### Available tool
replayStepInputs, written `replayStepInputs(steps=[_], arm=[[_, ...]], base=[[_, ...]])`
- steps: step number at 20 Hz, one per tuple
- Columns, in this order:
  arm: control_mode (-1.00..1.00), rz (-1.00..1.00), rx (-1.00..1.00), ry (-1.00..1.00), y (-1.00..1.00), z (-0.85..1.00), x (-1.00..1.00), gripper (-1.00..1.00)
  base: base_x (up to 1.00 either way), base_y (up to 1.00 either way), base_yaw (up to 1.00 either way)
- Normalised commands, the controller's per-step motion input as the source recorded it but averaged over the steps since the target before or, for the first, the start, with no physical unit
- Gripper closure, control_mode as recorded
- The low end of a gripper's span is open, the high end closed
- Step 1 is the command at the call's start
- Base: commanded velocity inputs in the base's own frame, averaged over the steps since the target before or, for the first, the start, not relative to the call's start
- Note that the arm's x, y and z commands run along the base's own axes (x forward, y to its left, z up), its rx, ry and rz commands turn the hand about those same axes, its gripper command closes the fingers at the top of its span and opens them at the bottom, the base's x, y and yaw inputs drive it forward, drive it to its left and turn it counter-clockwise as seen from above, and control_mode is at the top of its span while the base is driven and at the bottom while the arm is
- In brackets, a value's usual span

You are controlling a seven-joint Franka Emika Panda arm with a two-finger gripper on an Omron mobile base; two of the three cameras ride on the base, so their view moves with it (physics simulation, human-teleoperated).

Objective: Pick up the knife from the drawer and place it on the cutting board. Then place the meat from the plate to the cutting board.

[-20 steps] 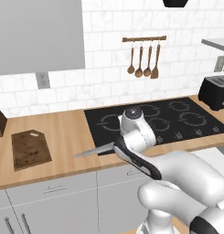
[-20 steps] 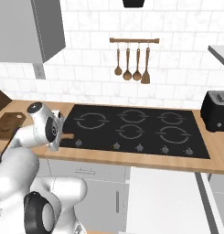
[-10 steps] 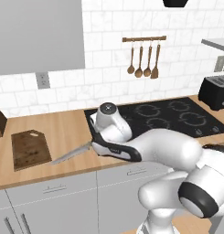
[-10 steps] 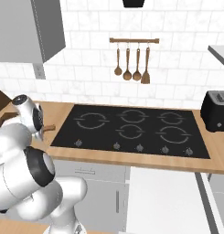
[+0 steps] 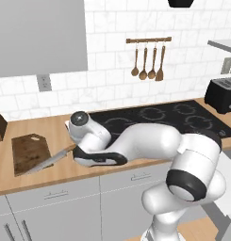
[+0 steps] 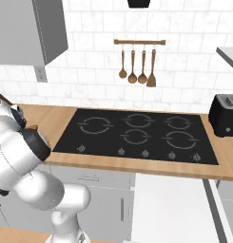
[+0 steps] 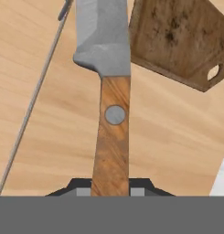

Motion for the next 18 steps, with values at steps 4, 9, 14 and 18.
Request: replayStepInputs(steps=[4,9,14,18], arm=[[-1.00,0.00,0.00,-0.10,0.76,0.00,0.08,1.00],[-1.00,0.00,0.00,0.09,0.65,0.00,0.34,1.00],[-1.00,0.00,0.00,0.23,0.59,-0.06,0.31,1.00],[-1.00,0.00,0.00,0.08,0.33,-0.26,0.22,1.00]], base=[[0.00,0.00,0.00],[0.00,0.00,0.00],[0.00,0.00,0.00],[0.00,0.00,0.00]])
